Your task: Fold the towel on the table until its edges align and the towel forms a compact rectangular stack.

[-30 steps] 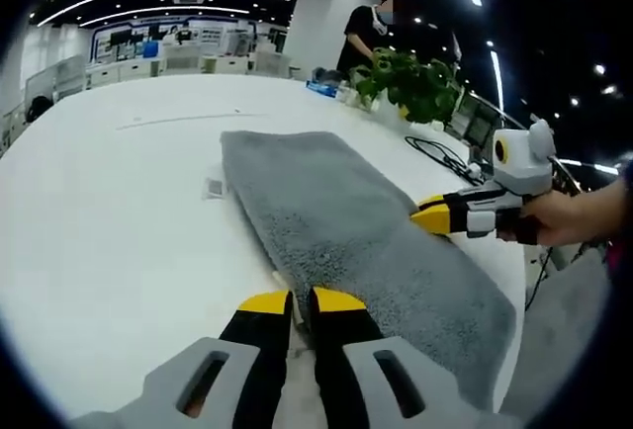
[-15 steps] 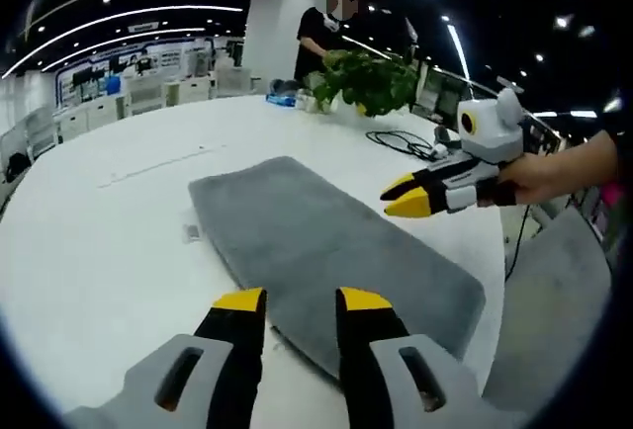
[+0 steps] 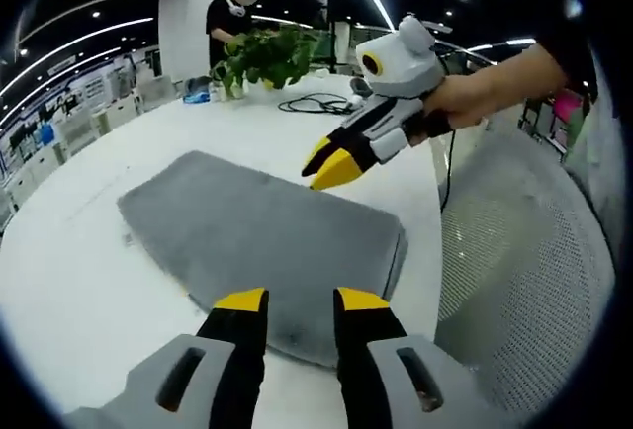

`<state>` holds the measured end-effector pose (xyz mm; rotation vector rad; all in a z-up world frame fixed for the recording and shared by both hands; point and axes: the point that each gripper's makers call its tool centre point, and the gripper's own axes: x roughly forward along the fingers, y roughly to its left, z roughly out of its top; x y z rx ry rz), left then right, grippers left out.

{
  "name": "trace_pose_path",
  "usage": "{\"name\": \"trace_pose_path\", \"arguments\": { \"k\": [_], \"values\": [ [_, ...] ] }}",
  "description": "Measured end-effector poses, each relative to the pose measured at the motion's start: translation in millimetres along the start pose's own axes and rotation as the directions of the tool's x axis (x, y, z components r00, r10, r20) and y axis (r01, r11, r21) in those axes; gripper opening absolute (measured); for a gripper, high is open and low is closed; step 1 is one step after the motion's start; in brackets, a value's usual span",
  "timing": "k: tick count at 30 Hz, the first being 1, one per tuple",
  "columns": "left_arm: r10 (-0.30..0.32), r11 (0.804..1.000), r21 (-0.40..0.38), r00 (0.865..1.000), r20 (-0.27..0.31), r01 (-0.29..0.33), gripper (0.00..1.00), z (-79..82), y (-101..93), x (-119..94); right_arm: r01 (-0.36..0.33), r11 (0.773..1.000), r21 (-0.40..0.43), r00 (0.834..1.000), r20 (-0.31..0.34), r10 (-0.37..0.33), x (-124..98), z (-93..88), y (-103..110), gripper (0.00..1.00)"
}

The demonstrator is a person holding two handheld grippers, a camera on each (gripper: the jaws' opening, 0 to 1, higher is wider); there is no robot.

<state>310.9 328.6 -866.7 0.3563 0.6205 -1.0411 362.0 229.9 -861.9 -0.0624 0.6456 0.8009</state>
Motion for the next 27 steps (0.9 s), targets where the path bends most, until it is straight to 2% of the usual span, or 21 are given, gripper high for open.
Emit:
{"name": "trace_pose_path", "arguments": {
  "k": [4,6,13,14,16,18,24,27],
  "values": [
    [-0.007,1.0,0.002,0.999,-0.039,0.007,0.26,-16.0,-10.0,-1,-0.049,0.998,-0.03,0.999,-0.026,0.048,-5,-9.5,16,0.16],
    [-0.016,1.0,0.017,0.998,-0.056,0.017,0.26,-21.7,-15.0,-1,-0.072,0.997,-0.007,0.997,-0.023,0.071,-7,-13.4,23,0.16],
    [-0.027,0.999,0.042,0.996,-0.087,0.031,0.29,-32.0,-22.2,0,-0.121,0.992,-0.016,0.991,-0.052,0.12,-10,-28.0,43,0.19],
    [-0.028,0.998,0.05,0.995,-0.096,0.033,0.3,-34.6,-23.0,0,-0.128,0.991,-0.03,0.99,-0.065,0.126,-11,-31.4,45,0.2],
    [-0.027,0.996,0.079,0.992,-0.124,0.037,0.31,-39.8,-24.0,0,-0.153,0.981,-0.118,0.985,-0.1,0.142,-13,-37.5,50,0.26],
    [-0.019,0.994,0.1,0.991,-0.135,0.033,0.32,-42.6,-23.6,1,-0.164,0.976,-0.142,0.98,-0.134,0.145,-15,-45.4,54,0.31],
    [-0.021,0.989,0.142,0.986,-0.164,0.044,0.32,-47.6,-23.7,4,-0.176,0.974,-0.144,0.972,-0.18,0.149,-15,-64.5,56,0.31],
    [-0.028,0.989,0.141,0.986,-0.165,0.051,0.32,-47.9,-23.3,5,-0.197,0.971,-0.132,0.968,-0.183,0.172,-15,-70.8,59,0.34]
  ]
}}
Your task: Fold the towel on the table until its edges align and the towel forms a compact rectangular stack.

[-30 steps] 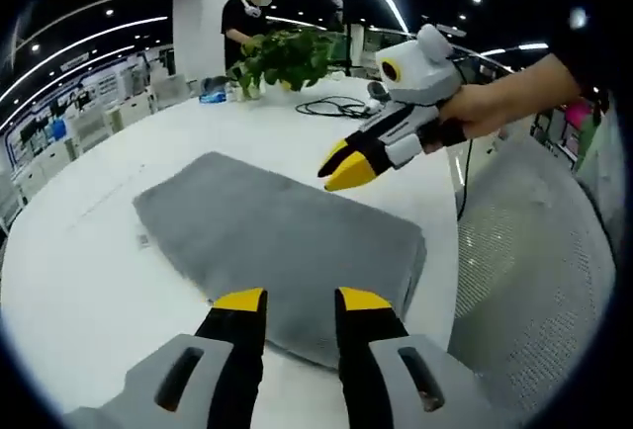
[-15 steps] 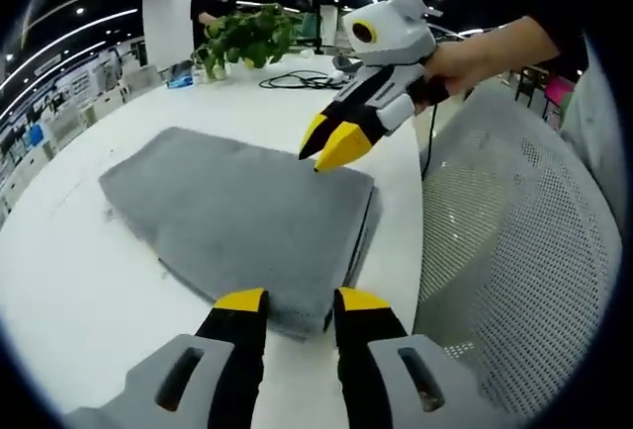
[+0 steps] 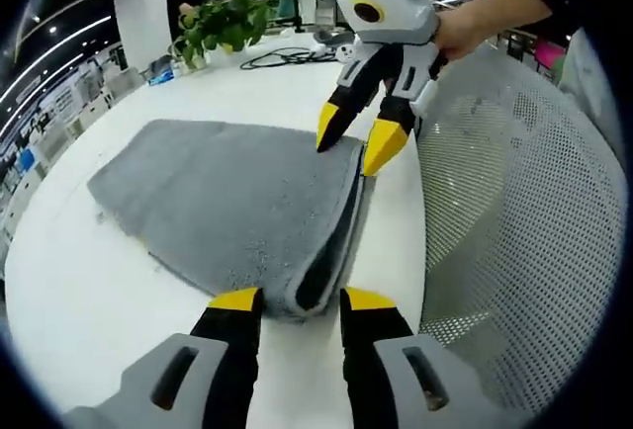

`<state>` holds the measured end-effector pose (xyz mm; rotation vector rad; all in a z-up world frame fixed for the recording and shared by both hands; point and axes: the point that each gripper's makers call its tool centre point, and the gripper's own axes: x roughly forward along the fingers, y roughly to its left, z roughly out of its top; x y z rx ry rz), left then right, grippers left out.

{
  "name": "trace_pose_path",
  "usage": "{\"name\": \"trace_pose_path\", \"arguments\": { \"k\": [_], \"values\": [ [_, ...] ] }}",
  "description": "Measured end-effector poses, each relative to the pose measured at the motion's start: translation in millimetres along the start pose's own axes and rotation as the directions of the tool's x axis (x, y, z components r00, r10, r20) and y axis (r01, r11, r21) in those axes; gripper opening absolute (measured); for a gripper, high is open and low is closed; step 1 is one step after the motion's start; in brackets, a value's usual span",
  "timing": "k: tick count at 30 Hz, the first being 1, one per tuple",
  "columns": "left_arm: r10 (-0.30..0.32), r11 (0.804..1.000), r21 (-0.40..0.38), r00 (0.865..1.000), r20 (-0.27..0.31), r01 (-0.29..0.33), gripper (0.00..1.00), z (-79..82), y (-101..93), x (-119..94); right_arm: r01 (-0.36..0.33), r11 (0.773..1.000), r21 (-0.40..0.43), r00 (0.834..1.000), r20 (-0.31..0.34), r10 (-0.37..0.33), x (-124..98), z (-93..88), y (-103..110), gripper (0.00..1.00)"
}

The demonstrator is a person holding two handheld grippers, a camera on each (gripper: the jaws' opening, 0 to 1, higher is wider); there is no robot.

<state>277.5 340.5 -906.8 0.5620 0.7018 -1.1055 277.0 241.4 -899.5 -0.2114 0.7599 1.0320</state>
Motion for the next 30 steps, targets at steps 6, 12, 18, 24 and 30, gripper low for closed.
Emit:
{"name": "trace_pose_path", "arguments": {
  "k": [6,12,18,24,30],
  "values": [
    [0.026,0.993,0.113,0.999,-0.026,-0.023,0.29,-2.1,3.1,1,-0.015,0.992,-0.126,0.999,-0.036,0.01,2,-5.7,4,0.35],
    [0.033,0.995,0.094,0.999,-0.02,-0.031,0.29,-1.9,3.1,4,0.028,0.982,-0.187,0.998,-0.052,-0.039,6,-8.0,3,0.35],
    [0.038,0.996,0.086,0.999,-0.019,-0.036,0.27,-0.8,3.5,4,0.063,0.944,-0.325,0.992,-0.086,-0.096,8,-11.5,2,0.33],
    [0.053,0.995,0.08,0.998,-0.022,-0.051,0.24,-0.3,6.0,4,0.109,0.963,-0.246,0.99,-0.059,-0.127,7,-6.9,-10,0.22],
    [0.067,0.996,0.06,0.998,-0.006,-0.066,0.21,1.6,7.7,5,0.158,0.952,-0.263,0.984,-0.039,-0.175,8,-6.4,-14,0.16]
  ]
}}
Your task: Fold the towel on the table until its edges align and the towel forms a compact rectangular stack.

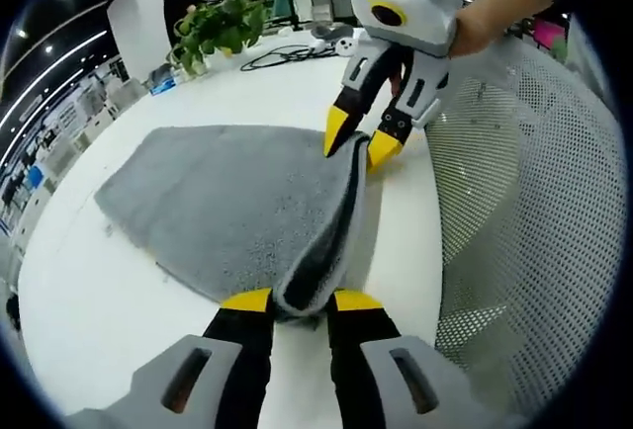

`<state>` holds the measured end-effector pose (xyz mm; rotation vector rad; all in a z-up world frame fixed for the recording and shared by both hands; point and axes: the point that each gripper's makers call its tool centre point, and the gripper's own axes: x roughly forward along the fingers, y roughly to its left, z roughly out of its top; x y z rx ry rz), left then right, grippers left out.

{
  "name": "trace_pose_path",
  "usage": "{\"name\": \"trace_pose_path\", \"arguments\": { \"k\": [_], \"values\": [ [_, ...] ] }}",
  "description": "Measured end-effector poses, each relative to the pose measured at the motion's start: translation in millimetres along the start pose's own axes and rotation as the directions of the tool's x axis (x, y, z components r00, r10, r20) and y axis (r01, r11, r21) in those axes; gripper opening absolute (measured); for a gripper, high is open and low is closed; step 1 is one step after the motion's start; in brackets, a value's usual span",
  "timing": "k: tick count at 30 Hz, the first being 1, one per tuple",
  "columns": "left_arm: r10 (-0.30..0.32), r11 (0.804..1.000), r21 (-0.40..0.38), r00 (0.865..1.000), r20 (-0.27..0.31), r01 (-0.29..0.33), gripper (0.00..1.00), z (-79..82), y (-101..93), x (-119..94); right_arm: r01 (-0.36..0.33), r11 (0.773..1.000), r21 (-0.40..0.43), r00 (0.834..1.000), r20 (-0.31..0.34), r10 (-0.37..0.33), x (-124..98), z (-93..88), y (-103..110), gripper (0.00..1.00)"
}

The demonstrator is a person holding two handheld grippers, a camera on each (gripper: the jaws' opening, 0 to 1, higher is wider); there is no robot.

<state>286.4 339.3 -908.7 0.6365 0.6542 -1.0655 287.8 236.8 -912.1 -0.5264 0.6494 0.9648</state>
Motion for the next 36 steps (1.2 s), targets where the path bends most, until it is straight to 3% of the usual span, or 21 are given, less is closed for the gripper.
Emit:
{"name": "trace_pose_path", "arguments": {
  "k": [7,16,19,22,24,27,32,36],
  "values": [
    [0.053,0.997,0.063,0.998,-0.029,-0.051,0.13,7.2,1.5,3,0.057,0.998,0.026,0.998,-0.008,-0.057,1,-0.1,-5,0.08],
    [0.076,0.995,0.059,0.997,-0.027,-0.075,0.08,8.2,3.4,3,0.06,0.998,-0.007,0.997,-0.049,-0.06,2,-0.9,-6,0.06],
    [0.066,0.997,0.051,0.996,-0.054,-0.063,0.08,9.2,2.4,1,0.05,0.999,0.009,0.997,-0.06,-0.049,1,0.1,-5,0.05],
    [0.047,0.997,0.059,0.997,-0.057,-0.044,0.08,7.8,-2.4,0,0.013,0.998,-0.065,0.995,-0.103,-0.019,-2,-1.6,1,0.05],
    [0.033,0.998,0.06,0.998,-0.057,-0.029,0.07,7.2,-6.4,-1,0.004,0.998,-0.06,0.994,-0.107,-0.01,-5,-1.6,3,0.05],
    [0.02,0.998,0.054,0.998,-0.052,-0.017,0.07,7.7,-11.2,-5,0.0,0.987,-0.162,0.993,-0.119,-0.019,-11,1.1,6,0.05],
    [-0.002,0.998,0.056,0.999,-0.041,0.004,0.07,10.4,-21.4,-16,-0.004,0.989,-0.147,0.994,-0.105,-0.011,-24,5.4,16,0.05],
    [0.019,0.996,0.086,1.0,-0.008,-0.018,0.07,20.7,-24.6,-33,0.002,0.99,-0.143,0.996,-0.086,-0.014,-36,13.3,21,0.05]
  ]
}}
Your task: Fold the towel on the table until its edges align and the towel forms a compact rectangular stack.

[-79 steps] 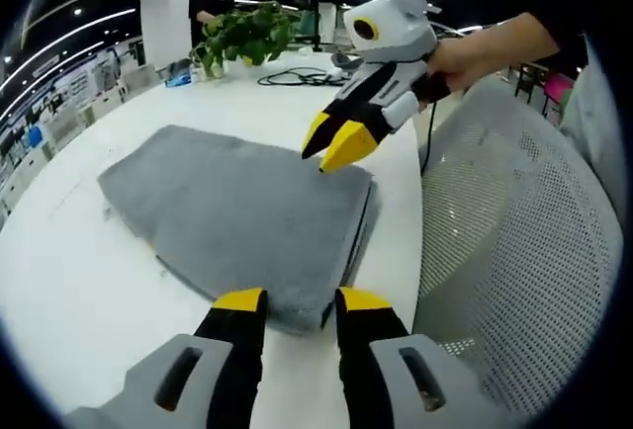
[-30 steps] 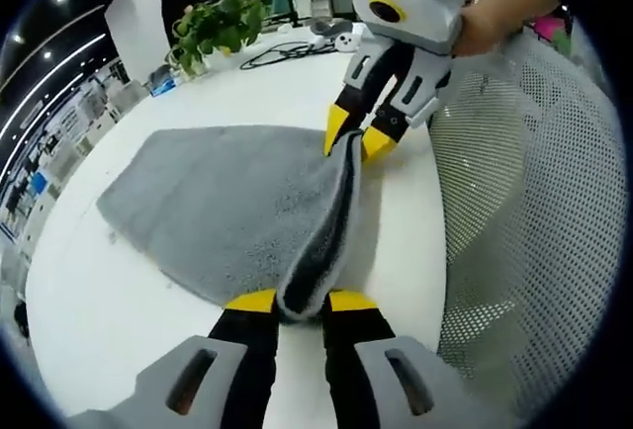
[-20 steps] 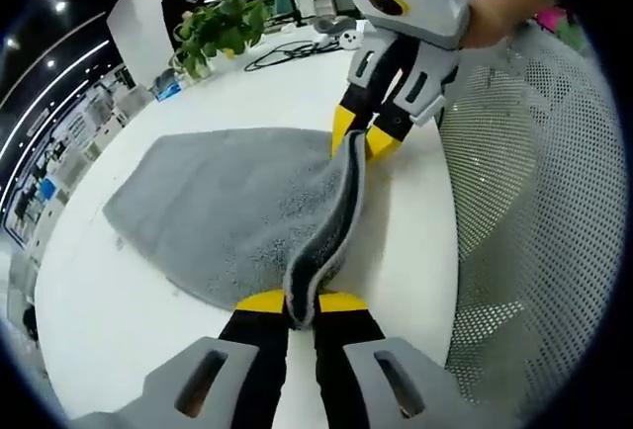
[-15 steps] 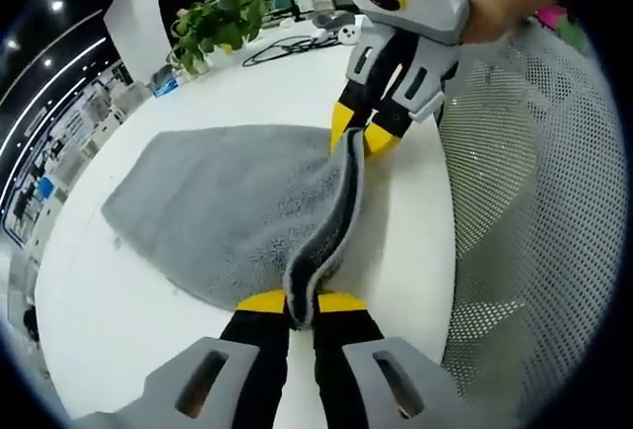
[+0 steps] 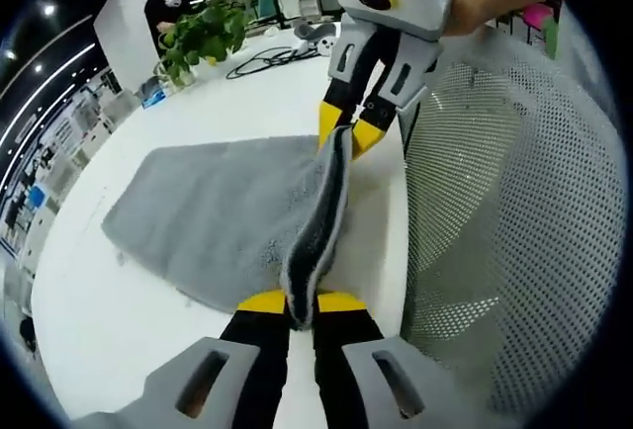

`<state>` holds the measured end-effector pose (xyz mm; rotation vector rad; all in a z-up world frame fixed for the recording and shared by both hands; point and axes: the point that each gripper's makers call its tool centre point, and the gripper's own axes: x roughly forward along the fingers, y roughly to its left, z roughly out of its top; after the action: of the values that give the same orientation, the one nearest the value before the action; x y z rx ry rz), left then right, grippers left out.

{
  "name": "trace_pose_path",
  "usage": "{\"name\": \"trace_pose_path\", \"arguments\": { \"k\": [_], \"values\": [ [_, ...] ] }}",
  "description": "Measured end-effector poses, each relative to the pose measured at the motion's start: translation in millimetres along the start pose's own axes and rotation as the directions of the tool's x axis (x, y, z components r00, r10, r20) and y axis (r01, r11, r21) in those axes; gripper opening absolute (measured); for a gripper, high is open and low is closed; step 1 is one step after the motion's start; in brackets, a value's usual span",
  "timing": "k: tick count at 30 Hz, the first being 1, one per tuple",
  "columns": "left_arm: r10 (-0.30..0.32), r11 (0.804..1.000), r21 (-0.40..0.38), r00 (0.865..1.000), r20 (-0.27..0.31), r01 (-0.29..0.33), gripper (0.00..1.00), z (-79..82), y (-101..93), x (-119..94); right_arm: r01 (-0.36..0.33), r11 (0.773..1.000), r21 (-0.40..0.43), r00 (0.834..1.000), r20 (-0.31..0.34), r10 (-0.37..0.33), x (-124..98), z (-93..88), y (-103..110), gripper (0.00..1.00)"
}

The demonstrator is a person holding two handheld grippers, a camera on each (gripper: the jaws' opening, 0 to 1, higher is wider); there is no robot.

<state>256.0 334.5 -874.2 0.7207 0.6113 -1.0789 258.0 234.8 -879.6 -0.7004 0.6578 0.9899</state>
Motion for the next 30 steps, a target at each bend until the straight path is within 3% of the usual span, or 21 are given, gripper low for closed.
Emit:
{"name": "trace_pose_path", "arguments": {
  "k": [13,30],
  "values": [
    [0.047,0.999,-0.005,0.996,0.074,-0.047,0.07,27.6,5.8,-41,0.005,1.0,-0.015,0.999,0.047,-0.004,-39,27.4,6,0.05],
    [0.067,0.994,-0.093,0.986,0.153,-0.053,0.08,52.8,2.0,-93,-0.029,0.999,0.031,0.99,0.14,0.024,-87,64.1,16,0.05]
  ]
}}
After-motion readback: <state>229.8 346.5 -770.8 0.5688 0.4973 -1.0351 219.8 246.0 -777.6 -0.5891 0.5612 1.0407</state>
